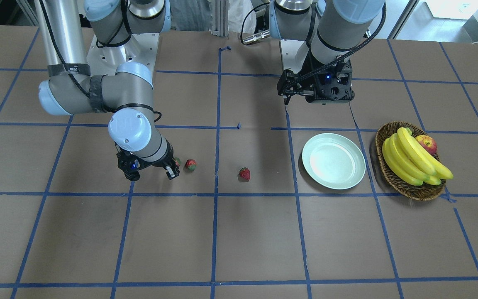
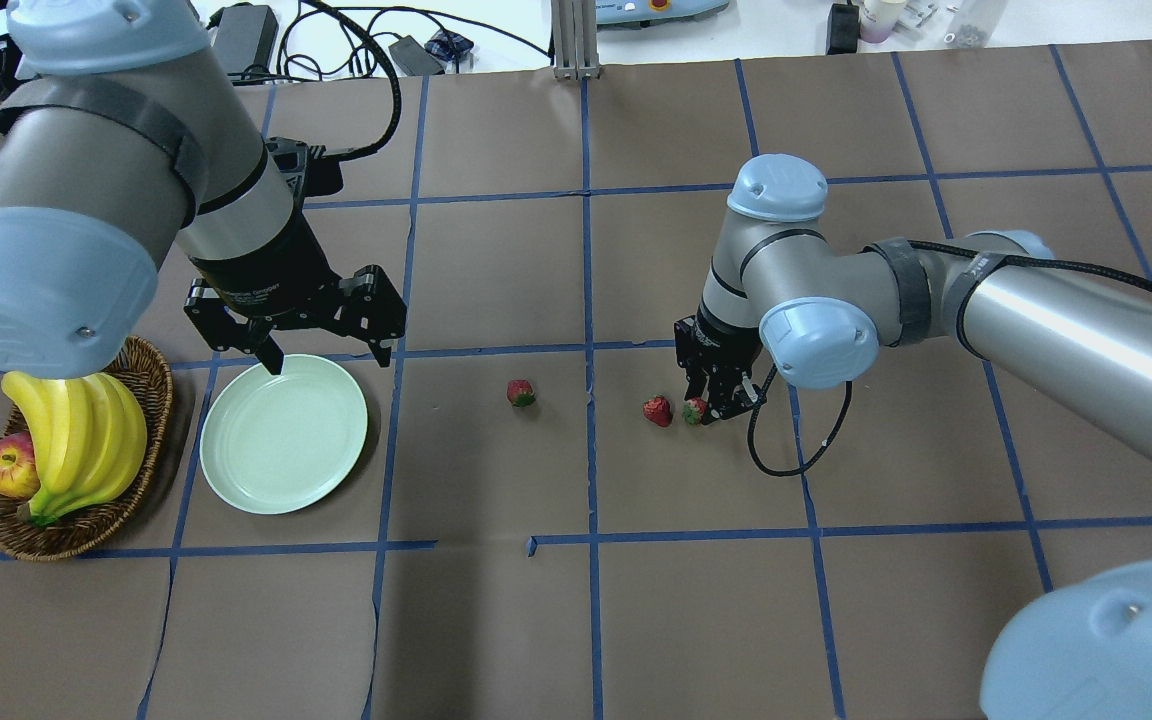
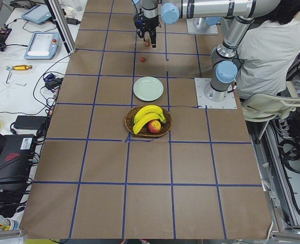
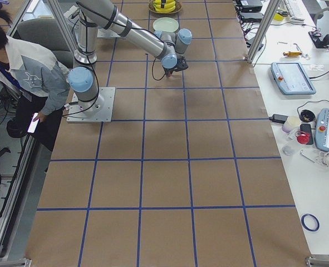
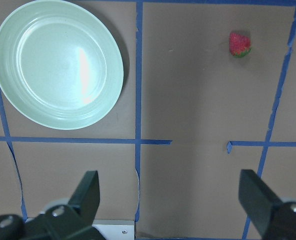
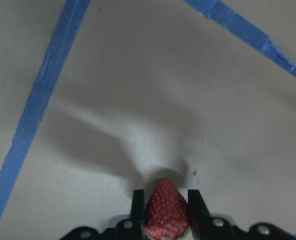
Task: Collect all strawberries into plate
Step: 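Grasp a second strawberry with the right gripper and lift it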
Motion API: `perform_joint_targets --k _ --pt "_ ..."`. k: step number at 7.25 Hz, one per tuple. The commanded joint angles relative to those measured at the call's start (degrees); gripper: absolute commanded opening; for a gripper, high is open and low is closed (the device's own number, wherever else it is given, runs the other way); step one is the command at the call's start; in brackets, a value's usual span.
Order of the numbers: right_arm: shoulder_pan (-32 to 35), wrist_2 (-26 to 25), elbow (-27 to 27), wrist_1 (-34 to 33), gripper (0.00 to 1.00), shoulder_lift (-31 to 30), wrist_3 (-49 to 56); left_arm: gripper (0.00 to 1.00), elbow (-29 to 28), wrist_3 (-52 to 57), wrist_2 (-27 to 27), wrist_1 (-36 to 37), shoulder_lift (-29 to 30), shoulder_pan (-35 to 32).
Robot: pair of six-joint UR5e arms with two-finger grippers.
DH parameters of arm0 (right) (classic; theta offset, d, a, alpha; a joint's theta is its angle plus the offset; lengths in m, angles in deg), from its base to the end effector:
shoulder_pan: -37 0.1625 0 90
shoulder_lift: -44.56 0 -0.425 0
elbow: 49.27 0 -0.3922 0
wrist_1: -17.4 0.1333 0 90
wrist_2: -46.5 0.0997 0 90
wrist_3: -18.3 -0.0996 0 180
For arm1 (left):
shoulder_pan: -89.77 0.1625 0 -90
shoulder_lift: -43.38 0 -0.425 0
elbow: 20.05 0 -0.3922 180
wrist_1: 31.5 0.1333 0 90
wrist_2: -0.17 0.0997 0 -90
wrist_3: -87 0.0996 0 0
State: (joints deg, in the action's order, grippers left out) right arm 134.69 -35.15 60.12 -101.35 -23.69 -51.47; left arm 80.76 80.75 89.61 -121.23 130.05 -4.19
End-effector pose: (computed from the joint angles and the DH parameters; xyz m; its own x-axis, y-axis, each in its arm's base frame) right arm 0.2172 -0.5046 0.1816 -0.4631 0.8731 0.1523 0.8787 0.4300 0.2073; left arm -0.1651 -0.4402 0.4244 -0.9992 -0.0403 -0.0040 -0.0405 0.9912 0.1258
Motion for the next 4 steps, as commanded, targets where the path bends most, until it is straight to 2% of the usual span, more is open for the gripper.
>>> perform_joint_targets --k 1,2,4 --pt "-0.1 -2.8 -1.5 -0.1 0.0 -1.4 0.5 1.0 0.0 0.0 0.1 0.0 -0.1 0.0" --pt "-0.4 -4.3 -4.3 0.7 0.0 -2.0 1.3 1.0 0.0 0.0 0.2 0.0 -0.2 0.0" --pt "1.9 -1.4 -11.0 2.0 0.0 -2.1 1.3 1.0 0.0 0.0 0.1 0.0 -0.2 0.0"
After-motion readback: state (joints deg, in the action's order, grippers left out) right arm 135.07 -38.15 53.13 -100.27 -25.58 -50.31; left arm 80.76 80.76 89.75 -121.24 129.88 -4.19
